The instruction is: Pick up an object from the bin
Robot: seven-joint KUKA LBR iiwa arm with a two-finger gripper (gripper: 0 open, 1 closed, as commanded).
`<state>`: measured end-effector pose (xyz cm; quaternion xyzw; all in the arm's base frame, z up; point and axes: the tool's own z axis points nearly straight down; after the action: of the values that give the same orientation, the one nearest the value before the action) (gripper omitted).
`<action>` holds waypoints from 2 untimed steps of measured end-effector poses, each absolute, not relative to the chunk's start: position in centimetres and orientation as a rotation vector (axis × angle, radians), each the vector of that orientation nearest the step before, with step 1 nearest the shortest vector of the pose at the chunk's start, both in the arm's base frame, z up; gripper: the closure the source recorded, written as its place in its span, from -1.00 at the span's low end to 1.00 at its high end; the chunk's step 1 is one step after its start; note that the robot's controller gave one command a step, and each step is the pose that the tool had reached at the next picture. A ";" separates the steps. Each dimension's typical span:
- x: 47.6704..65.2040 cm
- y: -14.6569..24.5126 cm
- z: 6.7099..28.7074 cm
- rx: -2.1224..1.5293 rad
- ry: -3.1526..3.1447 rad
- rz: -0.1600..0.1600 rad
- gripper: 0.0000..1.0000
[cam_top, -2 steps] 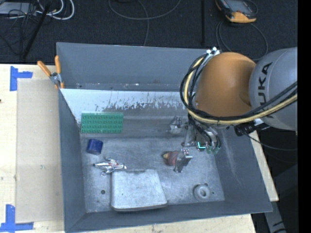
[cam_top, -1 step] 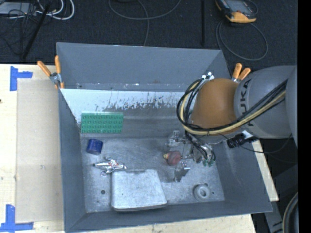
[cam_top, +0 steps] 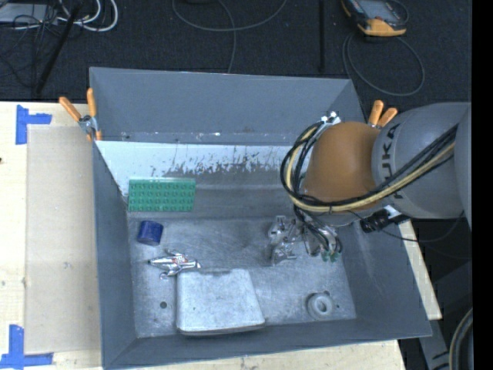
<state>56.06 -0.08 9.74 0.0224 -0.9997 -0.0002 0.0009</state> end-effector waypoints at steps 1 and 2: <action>56.1 -0.1 9.7 0.068 -3.139 -0.001 -1.00; 61.0 -7.0 10.0 -0.350 -3.124 0.003 -1.00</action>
Offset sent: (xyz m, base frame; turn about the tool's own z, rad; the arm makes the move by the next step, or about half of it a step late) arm 0.0000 0.0000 0.0000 0.0000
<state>61.01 -7.04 10.03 -0.1114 -0.9938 0.0009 -0.0009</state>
